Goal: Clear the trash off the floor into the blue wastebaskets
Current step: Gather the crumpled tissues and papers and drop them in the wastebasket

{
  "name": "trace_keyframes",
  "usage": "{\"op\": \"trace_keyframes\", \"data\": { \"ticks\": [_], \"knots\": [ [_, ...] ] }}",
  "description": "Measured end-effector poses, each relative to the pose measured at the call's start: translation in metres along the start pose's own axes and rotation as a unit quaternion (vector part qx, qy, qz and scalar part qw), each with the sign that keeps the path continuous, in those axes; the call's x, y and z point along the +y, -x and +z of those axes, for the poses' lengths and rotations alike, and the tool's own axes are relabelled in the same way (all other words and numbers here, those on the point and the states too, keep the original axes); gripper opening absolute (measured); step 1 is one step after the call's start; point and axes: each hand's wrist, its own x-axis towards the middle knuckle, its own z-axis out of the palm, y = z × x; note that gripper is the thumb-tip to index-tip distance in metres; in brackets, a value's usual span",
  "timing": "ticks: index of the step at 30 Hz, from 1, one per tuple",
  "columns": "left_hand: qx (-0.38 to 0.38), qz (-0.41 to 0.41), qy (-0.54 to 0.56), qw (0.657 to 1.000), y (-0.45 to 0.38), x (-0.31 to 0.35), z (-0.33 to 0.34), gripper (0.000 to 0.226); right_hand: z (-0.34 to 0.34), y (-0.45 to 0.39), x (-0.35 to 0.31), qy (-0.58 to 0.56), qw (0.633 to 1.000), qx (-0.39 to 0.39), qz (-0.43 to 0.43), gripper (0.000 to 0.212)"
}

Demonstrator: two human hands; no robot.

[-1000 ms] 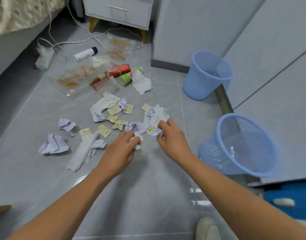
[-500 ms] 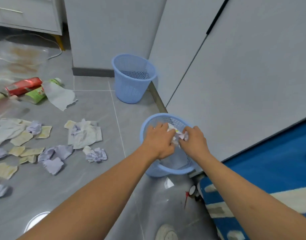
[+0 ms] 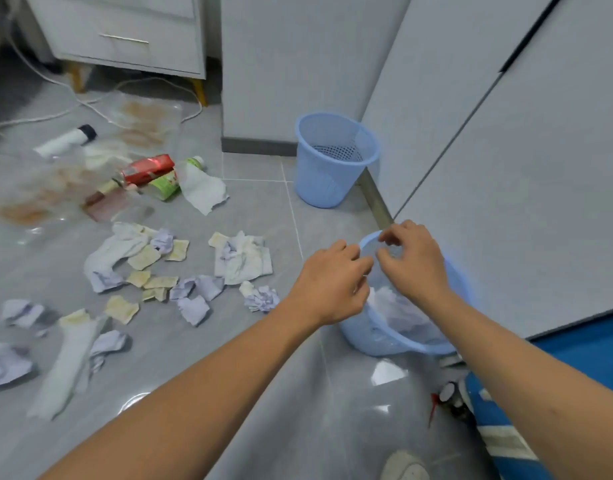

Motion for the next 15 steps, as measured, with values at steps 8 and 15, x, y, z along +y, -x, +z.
{"op": "trace_keyframes", "data": {
  "ticks": [8, 15],
  "knots": [
    [0.031, -0.236, -0.044, 0.970, 0.167, -0.131, -0.078, 0.020, 0.127, 0.022, -0.190, -0.094, 0.977, -0.105, -0.157, 0.017],
    [-0.029, -0.478, -0.081, 0.874, 0.331, -0.212, -0.062, 0.032, 0.261, 0.095, -0.275, -0.026, 0.917, -0.325, -0.229, 0.033]
  ]
}}
